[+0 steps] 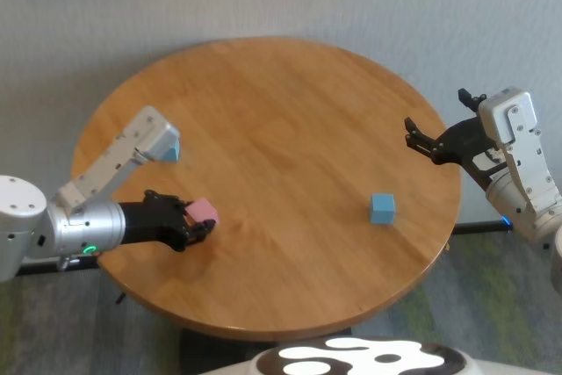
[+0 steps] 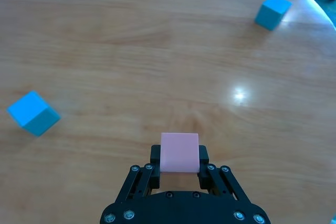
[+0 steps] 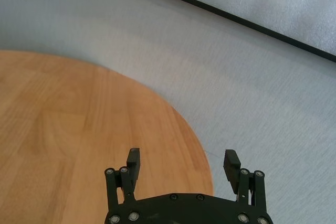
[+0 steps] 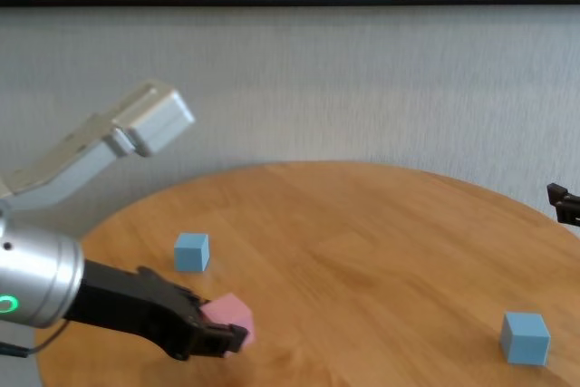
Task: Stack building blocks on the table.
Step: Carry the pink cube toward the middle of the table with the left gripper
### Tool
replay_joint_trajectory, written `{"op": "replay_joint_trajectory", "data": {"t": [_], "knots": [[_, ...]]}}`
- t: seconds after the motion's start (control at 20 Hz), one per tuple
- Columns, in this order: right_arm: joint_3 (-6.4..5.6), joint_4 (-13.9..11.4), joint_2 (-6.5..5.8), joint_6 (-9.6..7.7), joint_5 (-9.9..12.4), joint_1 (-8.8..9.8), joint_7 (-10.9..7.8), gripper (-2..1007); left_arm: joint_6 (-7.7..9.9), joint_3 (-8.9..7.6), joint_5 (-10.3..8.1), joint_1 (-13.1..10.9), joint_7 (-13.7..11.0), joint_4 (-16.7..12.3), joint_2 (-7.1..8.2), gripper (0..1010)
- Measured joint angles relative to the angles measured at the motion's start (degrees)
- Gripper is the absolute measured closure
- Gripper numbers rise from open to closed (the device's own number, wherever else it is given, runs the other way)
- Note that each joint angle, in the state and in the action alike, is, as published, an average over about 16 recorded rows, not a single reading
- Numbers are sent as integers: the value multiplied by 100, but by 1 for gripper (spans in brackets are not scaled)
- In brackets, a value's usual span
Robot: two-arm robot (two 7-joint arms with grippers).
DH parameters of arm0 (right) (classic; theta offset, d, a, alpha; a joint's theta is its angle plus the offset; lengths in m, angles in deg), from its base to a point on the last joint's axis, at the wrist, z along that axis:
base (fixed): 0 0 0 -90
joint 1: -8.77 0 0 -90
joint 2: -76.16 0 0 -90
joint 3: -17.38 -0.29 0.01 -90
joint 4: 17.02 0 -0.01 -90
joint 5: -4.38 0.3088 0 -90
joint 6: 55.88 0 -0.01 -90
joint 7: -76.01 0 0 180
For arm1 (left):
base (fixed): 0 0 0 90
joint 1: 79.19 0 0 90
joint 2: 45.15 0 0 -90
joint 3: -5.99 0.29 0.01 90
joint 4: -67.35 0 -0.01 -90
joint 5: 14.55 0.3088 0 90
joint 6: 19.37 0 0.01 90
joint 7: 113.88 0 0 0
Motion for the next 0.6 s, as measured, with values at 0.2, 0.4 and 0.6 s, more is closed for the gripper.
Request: {"op": "replay_joint_trajectory", "data": {"t": [0.2, 0.4, 0.6], "knots": [[0, 0, 0, 0, 0, 0, 0, -1, -160, 325, 106, 287, -356, 185, -25, 609], [0, 0, 0, 0, 0, 0, 0, -1, -277, 623, 199, 567, -621, 414, -94, 609], [0, 0, 0, 0, 0, 0, 0, 0, -363, 849, 261, 790, -792, 631, -184, 609]]}}
